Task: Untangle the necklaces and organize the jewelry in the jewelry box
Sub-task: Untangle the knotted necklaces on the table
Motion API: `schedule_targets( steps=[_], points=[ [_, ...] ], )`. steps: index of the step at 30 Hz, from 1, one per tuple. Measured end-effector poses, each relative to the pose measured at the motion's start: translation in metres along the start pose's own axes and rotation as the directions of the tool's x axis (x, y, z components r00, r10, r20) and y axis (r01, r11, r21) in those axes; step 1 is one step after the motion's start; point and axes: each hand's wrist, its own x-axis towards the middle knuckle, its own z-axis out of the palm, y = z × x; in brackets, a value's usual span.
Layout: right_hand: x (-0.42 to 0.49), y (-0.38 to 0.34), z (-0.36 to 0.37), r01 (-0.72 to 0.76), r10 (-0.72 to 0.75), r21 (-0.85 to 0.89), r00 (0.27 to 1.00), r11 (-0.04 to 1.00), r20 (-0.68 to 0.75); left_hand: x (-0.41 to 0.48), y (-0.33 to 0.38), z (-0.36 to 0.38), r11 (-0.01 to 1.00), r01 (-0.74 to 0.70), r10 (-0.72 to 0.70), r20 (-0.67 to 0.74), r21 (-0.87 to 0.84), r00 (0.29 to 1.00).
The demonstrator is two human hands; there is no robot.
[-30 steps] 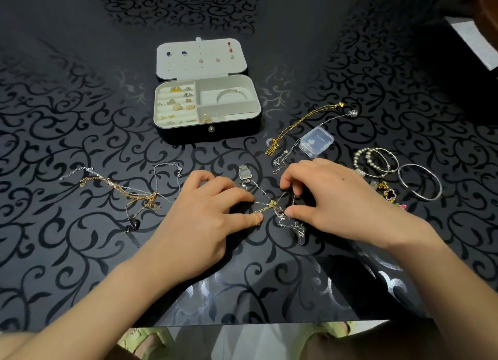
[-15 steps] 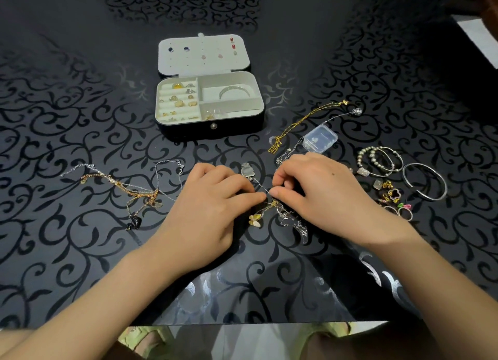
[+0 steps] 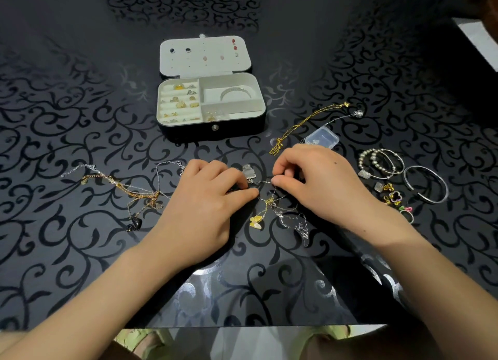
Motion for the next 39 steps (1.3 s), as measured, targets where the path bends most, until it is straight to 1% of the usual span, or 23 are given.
schedule_targets(
  steps=[5, 9, 20, 27, 36, 39],
  points=[
    [-0.0077, -0.0041, -0.0039, 0.081, -0.083, 0.024, 0.991, 0.996, 0.106, 0.0006, 0.0023, -0.0005, 1.000, -0.005, 0.005, -0.027, -0.024, 1.000],
    [-0.0091, -0.0077, -0.0006, 0.141, -0.136, -0.022, 0.981, 0.990, 0.137, 0.0006, 0.0017, 0.0016, 1.000, -0.025, 0.025, -0.020, -0.011, 0.999],
    [-0.0076, -0.0074, 0.0003, 0.160, -0.135, -0.123, 0.973, 0.979, 0.189, 0.0035, -0.0002, 0.0019, 0.991, -0.107, 0.111, -0.043, 0.074, 0.993],
    [-0.0084, -0.0044, 0.0000, 0.159, -0.132, -0.196, 0.980, 0.968, 0.147, 0.0054, 0.0005, 0.0016, 0.988, -0.113, 0.121, -0.072, 0.106, 0.990],
    [-0.0090, -0.0018, -0.0014, 0.156, -0.143, -0.153, 0.985, 0.976, 0.093, 0.0030, 0.0021, 0.0036, 0.990, -0.105, 0.113, -0.084, 0.094, 0.990],
    [-0.0094, 0.0004, -0.0016, 0.161, -0.152, -0.171, 0.986, 0.972, 0.067, 0.0041, 0.0021, 0.0047, 0.993, -0.092, 0.099, -0.080, 0.080, 0.992]
  ],
)
